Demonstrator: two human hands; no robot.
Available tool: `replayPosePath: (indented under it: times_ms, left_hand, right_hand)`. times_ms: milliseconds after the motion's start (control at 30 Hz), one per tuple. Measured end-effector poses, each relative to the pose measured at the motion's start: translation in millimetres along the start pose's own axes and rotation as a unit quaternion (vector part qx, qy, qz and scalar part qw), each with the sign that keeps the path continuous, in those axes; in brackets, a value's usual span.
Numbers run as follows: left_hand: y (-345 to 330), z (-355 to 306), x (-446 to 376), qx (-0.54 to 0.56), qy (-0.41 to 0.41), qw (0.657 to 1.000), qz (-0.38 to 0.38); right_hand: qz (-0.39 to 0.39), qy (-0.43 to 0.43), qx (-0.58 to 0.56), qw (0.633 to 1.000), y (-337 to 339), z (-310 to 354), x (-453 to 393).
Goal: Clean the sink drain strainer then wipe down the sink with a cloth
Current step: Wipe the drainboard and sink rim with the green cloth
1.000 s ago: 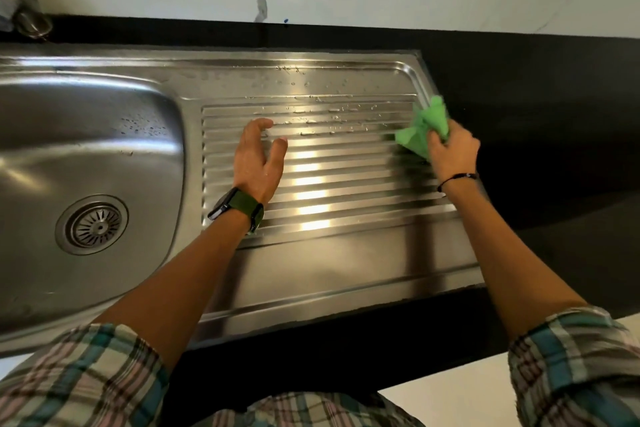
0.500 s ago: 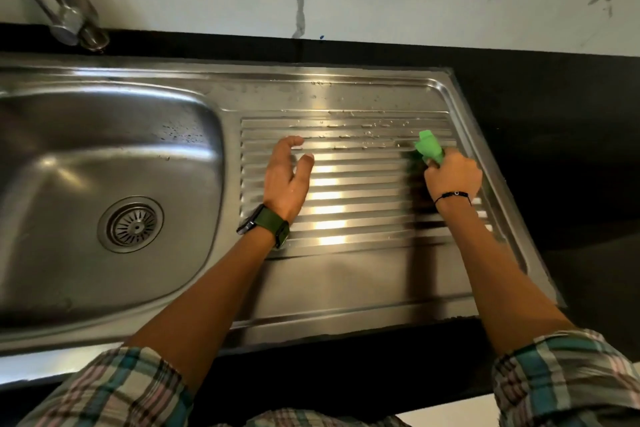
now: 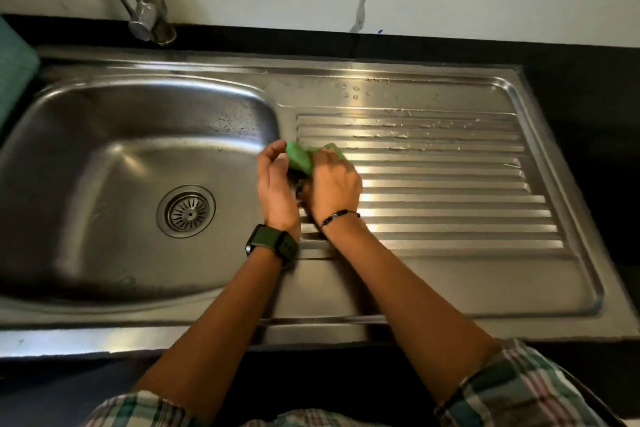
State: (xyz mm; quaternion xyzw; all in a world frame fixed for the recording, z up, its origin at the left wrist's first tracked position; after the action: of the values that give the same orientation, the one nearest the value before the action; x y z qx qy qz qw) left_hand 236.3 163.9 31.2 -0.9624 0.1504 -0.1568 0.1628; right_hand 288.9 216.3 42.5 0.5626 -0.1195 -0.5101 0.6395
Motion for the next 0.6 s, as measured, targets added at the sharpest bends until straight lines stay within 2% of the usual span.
replayPosePath:
  times_ms: [67,133,200,267,367,433,500,600]
  left_hand:
    - [5,-6,-5,0.043,-0.003,0.998,-0.042]
    - [9,-13,-11,0.043,-0.029,0.996,-0.067]
    - [12,-20,-17,0.026,-0.053,0.996,-0.067]
    - [14,-23,-21,0.012,-0.064,0.996,-0.057]
    - [12,-22,-22,-0.002,-0.055,0.997,-0.055]
    - [10,-18,-19,0.004,-0.042,0.998,-0.054]
    - [7,-14,-13,0.020,-0.028,0.998,-0.043]
    - [2,-7,-9,0.006,-0.023,1.000,-0.014]
  right_hand:
    - [0.014,0.041,-0.046,0.998,-5,22,0]
    - [0.076,0.063,-0.079,0.992,-9,31,-3]
    - [0.117,0.045,-0.125,0.984,-8,27,-12]
    - [0.107,-0.013,-0.204,0.973,2,15,-23]
    - [0.028,-0.109,-0.265,0.958,20,-21,-33]
    - [-0.034,-0.152,-0.229,0.961,31,-53,-37]
    - [-0.088,-0.157,-0.132,0.975,39,-85,-39]
    - [-0.122,-0.182,-0.009,0.976,49,-128,-36]
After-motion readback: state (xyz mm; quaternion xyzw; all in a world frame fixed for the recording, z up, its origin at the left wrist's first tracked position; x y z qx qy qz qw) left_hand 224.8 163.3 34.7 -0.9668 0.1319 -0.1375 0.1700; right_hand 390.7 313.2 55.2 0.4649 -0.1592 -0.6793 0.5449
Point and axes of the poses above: each hand's wrist, its own x-axis away from the middle knuckle, its own y-axis out of the back of the hand, z = x × y, the point moved 2 cm from there along -x, towards the middle knuckle, and after that the axes turned 15 degrees about -z, right-handed, at the moved point
